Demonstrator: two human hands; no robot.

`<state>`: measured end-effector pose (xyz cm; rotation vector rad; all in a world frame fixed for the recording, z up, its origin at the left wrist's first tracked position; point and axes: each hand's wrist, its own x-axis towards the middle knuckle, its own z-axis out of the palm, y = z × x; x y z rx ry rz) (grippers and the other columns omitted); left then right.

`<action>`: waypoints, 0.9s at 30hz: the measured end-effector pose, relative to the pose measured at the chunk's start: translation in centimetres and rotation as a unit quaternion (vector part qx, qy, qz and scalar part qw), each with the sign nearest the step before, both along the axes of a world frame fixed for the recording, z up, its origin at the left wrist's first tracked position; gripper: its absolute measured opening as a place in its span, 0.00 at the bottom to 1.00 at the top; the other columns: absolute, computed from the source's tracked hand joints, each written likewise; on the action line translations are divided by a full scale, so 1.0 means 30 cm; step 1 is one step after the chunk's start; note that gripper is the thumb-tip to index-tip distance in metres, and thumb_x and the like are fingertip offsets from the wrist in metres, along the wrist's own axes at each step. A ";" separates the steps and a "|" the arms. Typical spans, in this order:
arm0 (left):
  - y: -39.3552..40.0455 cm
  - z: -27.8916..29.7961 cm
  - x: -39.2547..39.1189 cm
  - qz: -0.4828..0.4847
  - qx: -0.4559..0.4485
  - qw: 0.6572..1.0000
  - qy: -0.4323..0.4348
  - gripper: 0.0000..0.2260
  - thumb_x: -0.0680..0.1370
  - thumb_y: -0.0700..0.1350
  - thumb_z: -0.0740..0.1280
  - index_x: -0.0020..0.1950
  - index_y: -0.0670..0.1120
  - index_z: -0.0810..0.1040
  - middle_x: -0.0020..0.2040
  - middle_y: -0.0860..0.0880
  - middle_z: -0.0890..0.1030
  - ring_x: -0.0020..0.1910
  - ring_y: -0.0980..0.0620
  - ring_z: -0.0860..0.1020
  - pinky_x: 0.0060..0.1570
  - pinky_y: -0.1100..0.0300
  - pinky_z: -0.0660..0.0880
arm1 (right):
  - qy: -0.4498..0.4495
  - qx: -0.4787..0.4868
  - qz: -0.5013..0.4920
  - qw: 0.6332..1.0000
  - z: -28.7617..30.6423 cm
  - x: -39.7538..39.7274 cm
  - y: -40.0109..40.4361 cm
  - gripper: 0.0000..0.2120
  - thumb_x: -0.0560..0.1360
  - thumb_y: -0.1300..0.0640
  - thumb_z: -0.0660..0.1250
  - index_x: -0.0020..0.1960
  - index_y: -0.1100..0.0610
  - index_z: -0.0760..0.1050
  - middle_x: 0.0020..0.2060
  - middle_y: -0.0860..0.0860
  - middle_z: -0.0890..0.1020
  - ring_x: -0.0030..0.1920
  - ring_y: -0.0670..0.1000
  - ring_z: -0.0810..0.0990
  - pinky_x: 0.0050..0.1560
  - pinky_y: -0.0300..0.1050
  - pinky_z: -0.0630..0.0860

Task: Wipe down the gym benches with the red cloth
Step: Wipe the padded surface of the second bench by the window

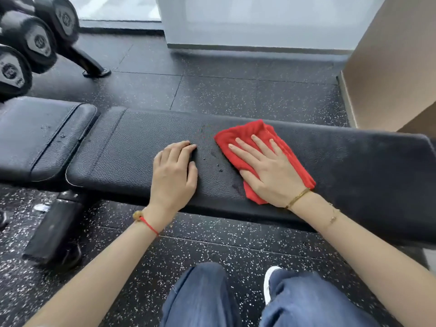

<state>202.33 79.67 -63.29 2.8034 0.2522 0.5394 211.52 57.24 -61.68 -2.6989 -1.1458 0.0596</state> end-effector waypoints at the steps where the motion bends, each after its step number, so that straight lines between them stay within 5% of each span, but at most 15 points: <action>1: 0.006 0.002 -0.002 -0.006 -0.001 1.000 0.002 0.18 0.79 0.46 0.58 0.67 0.45 0.75 0.67 0.48 0.76 0.68 0.45 0.71 0.69 0.46 0.66 | 0.004 -0.001 -0.031 1.000 0.000 0.013 -0.012 0.26 0.80 0.44 0.52 0.78 0.40 0.52 0.77 0.39 0.55 0.79 0.50 0.49 0.77 0.55 0.42; 6: 0.068 0.012 -0.012 -0.062 0.025 0.998 0.011 0.16 0.80 0.43 0.62 0.67 0.44 0.76 0.67 0.48 0.76 0.68 0.45 0.72 0.68 0.48 0.66 | 0.018 -0.017 -0.171 0.985 0.025 0.059 0.112 0.26 0.82 0.45 0.51 0.78 0.41 0.50 0.78 0.41 0.51 0.79 0.51 0.46 0.77 0.58 0.40; 11: 0.074 0.000 -0.011 -0.069 0.021 0.997 0.000 0.16 0.79 0.43 0.62 0.66 0.43 0.76 0.66 0.47 0.77 0.67 0.44 0.72 0.68 0.46 0.67 | 0.000 -0.003 -0.104 0.995 0.011 -0.122 0.239 0.27 0.81 0.45 0.52 0.78 0.41 0.51 0.78 0.41 0.53 0.79 0.51 0.47 0.76 0.59 0.40; 22: 0.084 -0.013 -0.017 -0.071 0.006 0.997 -0.022 0.19 0.77 0.47 0.58 0.66 0.46 0.76 0.65 0.49 0.77 0.66 0.46 0.71 0.68 0.47 0.66 | -0.001 -0.005 -0.288 0.958 0.008 -0.098 0.027 0.26 0.81 0.45 0.52 0.78 0.41 0.52 0.78 0.41 0.54 0.79 0.52 0.49 0.77 0.59 0.42; 27: 0.093 -0.023 -0.018 -0.073 0.009 0.997 -0.020 0.18 0.77 0.47 0.61 0.66 0.47 0.76 0.65 0.50 0.77 0.66 0.47 0.71 0.68 0.49 0.66 | -0.012 0.011 -0.213 0.977 -0.005 -0.179 0.082 0.27 0.80 0.46 0.54 0.78 0.41 0.53 0.78 0.41 0.55 0.79 0.51 0.50 0.77 0.57 0.42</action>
